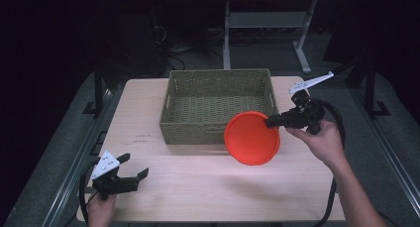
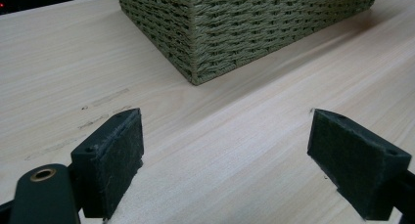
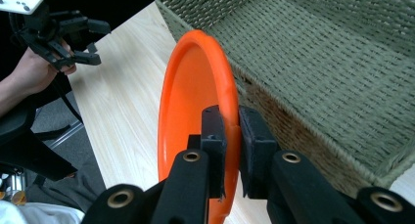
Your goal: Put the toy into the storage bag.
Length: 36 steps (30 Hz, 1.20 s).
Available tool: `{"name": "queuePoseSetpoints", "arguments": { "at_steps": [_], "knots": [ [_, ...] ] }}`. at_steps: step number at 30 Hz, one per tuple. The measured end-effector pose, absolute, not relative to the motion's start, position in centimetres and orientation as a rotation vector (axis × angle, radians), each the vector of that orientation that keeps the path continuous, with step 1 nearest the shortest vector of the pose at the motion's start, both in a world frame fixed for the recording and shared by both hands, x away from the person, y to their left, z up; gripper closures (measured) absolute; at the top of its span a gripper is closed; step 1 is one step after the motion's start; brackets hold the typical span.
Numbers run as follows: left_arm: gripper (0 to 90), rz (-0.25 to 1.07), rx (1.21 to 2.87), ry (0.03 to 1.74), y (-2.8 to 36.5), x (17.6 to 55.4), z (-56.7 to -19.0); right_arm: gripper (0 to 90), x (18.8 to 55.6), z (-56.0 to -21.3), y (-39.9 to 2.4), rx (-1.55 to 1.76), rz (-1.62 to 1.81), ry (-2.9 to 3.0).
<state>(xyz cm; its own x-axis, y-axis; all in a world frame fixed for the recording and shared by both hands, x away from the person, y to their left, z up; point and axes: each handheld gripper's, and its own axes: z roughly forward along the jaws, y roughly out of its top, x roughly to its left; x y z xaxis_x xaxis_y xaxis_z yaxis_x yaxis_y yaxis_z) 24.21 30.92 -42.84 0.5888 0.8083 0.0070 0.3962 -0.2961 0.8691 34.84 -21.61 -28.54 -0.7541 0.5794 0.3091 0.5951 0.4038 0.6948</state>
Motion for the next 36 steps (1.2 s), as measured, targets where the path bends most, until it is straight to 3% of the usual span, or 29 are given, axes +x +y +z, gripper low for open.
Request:
{"name": "queuePoseSetpoints", "arguments": {
  "at_steps": [36],
  "knots": [
    [12.8,0.581,1.895,0.984,31.3,24.3,-42.8,82.0,39.8,-24.9,-20.4,-1.141,-1.320,-2.625]
  ]
}}
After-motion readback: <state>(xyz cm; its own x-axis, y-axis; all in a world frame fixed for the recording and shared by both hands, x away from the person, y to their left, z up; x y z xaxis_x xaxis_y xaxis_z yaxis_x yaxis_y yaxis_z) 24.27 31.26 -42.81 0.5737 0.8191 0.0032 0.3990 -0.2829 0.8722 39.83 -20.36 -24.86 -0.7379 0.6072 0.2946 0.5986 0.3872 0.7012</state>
